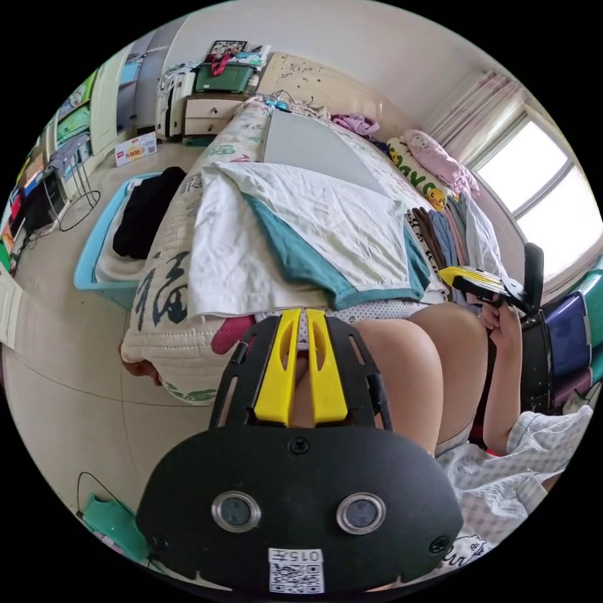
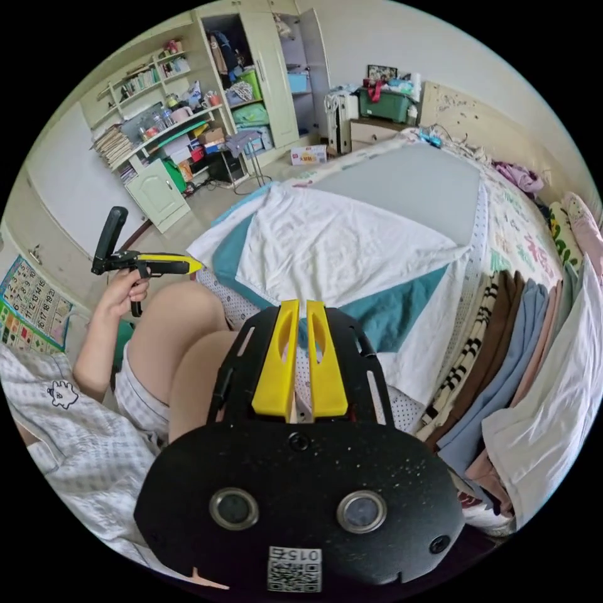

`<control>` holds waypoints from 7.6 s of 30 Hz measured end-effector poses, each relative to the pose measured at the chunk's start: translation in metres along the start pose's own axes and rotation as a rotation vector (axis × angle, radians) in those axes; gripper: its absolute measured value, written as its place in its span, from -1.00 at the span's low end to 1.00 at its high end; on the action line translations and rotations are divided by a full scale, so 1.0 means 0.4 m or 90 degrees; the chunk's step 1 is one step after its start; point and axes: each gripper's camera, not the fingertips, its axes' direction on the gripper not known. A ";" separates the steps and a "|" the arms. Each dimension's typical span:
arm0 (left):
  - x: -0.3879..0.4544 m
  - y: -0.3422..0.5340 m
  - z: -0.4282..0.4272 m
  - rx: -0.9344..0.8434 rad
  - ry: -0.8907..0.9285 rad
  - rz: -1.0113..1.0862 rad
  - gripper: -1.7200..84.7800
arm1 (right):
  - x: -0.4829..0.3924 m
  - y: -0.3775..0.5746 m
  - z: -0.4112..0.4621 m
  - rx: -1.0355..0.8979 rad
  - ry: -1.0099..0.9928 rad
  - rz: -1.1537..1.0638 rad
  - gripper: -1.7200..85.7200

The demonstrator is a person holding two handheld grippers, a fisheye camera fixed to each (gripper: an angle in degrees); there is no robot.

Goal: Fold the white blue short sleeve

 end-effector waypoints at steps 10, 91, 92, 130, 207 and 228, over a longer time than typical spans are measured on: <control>-0.172 -0.260 -0.078 0.082 -0.043 -0.043 -0.81 | -0.399 -0.060 0.337 -0.120 -0.075 -0.392 -0.76; 0.264 -0.664 0.375 -0.010 -0.126 0.183 -0.80 | -0.065 -0.923 -0.571 0.256 -0.167 -0.075 -0.95; 0.293 -0.675 0.388 -0.009 -0.117 0.196 -0.80 | -0.003 -0.897 -0.627 0.285 -0.139 -0.030 -0.94; 0.880 -1.000 1.076 -0.111 0.073 0.245 -0.97 | 0.145 -1.087 -0.750 0.205 0.105 0.316 -0.97; 0.055 0.029 0.143 0.053 0.068 0.075 -0.92 | -0.554 -0.409 0.014 -0.215 0.142 -0.268 -0.84; 0.148 0.101 0.103 0.008 0.129 0.149 -0.95 | -0.464 -0.348 -0.218 -0.113 0.149 -0.207 -0.97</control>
